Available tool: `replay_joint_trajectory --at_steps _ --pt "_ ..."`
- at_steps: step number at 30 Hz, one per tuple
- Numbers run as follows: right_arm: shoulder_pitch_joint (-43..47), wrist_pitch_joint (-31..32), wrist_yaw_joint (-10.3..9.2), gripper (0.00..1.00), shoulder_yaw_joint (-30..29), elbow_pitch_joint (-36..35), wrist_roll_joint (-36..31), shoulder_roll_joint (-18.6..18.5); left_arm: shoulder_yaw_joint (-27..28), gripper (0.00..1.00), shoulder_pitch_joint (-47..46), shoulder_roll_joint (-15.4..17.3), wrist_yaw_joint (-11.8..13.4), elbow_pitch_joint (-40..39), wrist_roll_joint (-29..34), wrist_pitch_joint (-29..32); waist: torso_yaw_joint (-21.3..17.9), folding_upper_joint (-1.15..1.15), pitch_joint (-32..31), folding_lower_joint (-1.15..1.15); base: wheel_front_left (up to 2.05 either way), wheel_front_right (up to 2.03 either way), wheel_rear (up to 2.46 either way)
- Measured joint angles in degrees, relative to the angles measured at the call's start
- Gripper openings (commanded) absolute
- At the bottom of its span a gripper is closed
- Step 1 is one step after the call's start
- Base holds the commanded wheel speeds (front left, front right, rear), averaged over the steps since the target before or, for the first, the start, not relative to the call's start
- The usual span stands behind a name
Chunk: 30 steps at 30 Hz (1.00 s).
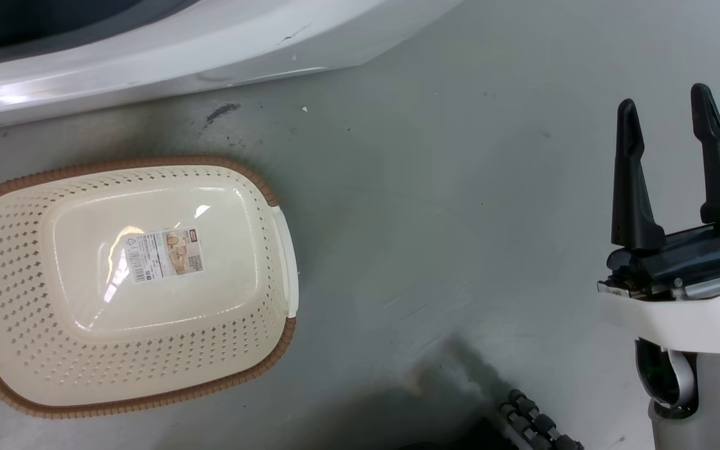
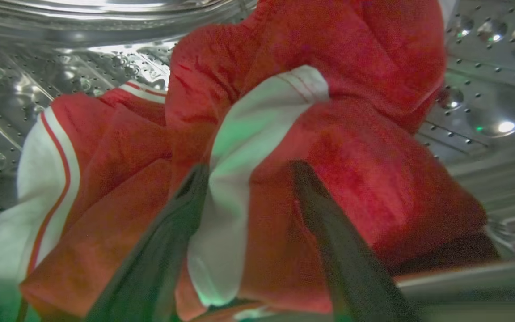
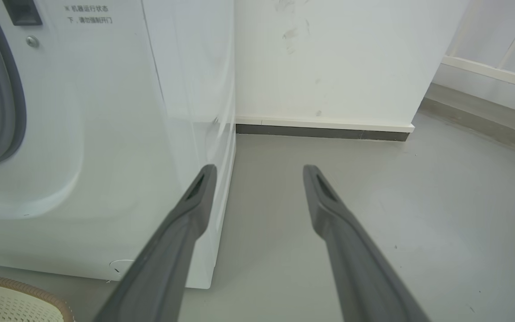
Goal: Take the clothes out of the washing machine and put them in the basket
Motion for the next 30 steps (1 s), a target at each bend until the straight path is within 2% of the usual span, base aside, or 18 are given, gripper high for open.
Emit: replay_joint_trajectory --at_steps 6,13,14,15,19,30 --pt "-0.63 0.00 0.00 1.00 -0.09 -0.19 0.10 0.00 -0.44 1.00 -2.62 0.04 0.60 2.56 -0.47 5.70 -0.28 0.00 1.19 0.00 0.00 0.00 0.00" --pt "-0.83 0.00 0.00 1.00 -0.02 -0.37 0.09 0.00 -1.33 1.00 -4.35 -1.16 1.35 3.03 -0.54 6.11 0.35 0.00 2.30 -0.01 0.00 0.00 0.00" --pt "-0.87 0.00 0.00 1.00 0.02 -0.44 0.09 0.00 -1.64 0.53 -4.54 -1.24 1.35 3.14 -0.48 6.31 0.41 0.00 2.44 -0.01 0.00 0.00 0.00" --pt "-0.93 0.00 0.00 1.00 0.05 -0.48 0.09 0.00 -1.82 0.00 -4.82 -1.23 1.35 3.25 -0.48 6.57 0.45 0.00 2.58 -0.01 0.00 0.00 0.00" --pt "-1.71 0.00 0.00 1.00 0.13 -0.49 0.12 0.00 -2.13 0.00 -5.31 -1.23 1.22 3.49 -0.76 6.27 0.48 0.00 2.96 -0.01 0.00 0.00 0.00" --pt "-1.72 0.00 0.00 1.00 -0.29 -0.20 -0.29 0.00 -2.19 0.00 -4.28 -1.18 0.76 3.56 -2.69 -3.26 1.32 0.00 0.37 -0.01 0.00 0.00 0.00"
